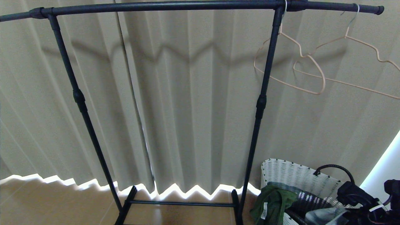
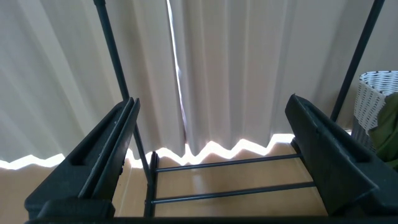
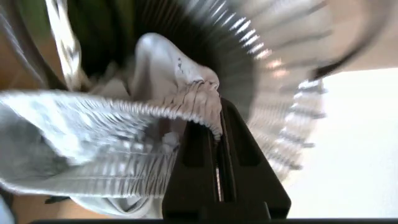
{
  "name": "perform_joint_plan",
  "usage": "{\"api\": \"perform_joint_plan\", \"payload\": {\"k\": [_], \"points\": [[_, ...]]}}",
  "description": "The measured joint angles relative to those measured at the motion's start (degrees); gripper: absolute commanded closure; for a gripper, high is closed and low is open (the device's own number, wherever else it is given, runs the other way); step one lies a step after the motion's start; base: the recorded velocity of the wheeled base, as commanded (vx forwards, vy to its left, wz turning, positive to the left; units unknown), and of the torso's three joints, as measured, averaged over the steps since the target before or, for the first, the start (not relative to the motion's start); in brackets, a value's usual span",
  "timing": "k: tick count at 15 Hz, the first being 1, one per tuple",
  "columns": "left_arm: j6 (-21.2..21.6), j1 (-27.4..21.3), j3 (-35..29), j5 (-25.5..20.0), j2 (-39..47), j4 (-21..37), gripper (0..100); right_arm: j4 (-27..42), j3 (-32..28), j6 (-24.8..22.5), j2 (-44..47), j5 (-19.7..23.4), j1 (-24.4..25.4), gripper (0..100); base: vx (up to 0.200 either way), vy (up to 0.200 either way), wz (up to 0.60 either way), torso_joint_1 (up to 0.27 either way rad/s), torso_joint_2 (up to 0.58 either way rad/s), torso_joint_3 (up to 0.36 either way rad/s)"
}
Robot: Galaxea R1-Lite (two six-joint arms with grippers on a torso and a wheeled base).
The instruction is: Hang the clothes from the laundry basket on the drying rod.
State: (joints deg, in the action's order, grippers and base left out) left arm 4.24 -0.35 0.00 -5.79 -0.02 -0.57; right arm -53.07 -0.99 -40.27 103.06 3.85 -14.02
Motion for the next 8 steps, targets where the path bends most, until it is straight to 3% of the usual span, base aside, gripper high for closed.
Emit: {"api": "perform_joint_plan", "payload": {"k": [5, 8], "points": [[0.1, 0.0, 0.0, -0.11, 0.0, -0.02, 0, 11.17, -0.41, 7.34, -27.06, 1.26, 2.01, 100, 0.0, 0.0, 0.0, 0.0, 0.0, 0.0], [0.07, 0.0, 0.0, -0.11, 0.0, -0.02, 0, 19.46, -3.11, 14.26, -40.44, 1.73, 7.35, 100, 0.0, 0.0, 0.0, 0.0, 0.0, 0.0]]}}
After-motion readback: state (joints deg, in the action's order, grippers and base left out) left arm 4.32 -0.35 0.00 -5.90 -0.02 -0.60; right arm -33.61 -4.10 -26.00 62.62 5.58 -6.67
